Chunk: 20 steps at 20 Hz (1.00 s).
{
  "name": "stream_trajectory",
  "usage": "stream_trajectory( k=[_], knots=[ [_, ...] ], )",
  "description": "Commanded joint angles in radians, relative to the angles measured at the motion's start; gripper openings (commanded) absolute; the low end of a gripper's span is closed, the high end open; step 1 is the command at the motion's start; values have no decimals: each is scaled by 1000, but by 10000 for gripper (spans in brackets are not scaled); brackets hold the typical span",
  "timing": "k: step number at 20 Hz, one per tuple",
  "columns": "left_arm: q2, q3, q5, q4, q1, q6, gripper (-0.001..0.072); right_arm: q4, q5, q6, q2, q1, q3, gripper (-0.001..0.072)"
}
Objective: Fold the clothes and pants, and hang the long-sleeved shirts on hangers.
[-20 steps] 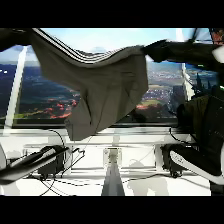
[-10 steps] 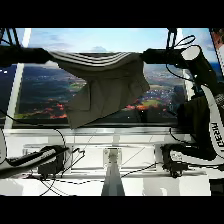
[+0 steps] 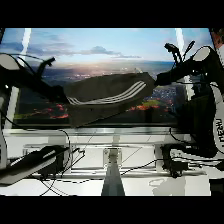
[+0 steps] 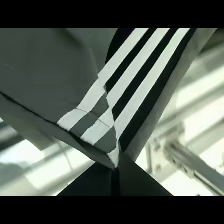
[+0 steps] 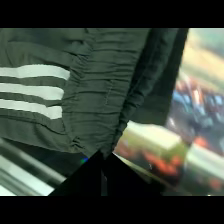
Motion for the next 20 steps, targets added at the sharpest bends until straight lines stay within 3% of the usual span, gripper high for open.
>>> stream_trajectory(
  k=[1, 3, 4, 5, 6, 7, 13, 20],
  knots=[
    [89, -172, 69, 3, -95, -71, 16, -59, 39, 0, -1, -9, 0, 19],
    [114, -263, 152, 3, -126, -71, 17, -59, 0, 0, -1, -9, 0, 59],
    [113, -298, 180, 3, -132, -71, 21, -60, -16, 0, -1, -9, 0, 298],
    [108, -332, 195, -1, -135, -71, 163, -60, -27, 0, -2, -9, 0, 557],
    [103, -355, 205, 0, -135, -71, 431, -62, -47, 0, -6, -9, 0, 627],
    [98, -372, 223, 0, -135, -71, 691, -68, -77, 1, -13, -9, -1, 628],
    [75, -378, 397, -24, -135, -71, 701, -43, -199, 107, -176, -31, 32, 624],
    [74, -378, 468, -27, -135, -71, 696, 186, 36, 103, -439, -161, 188, 630]
  ],
)
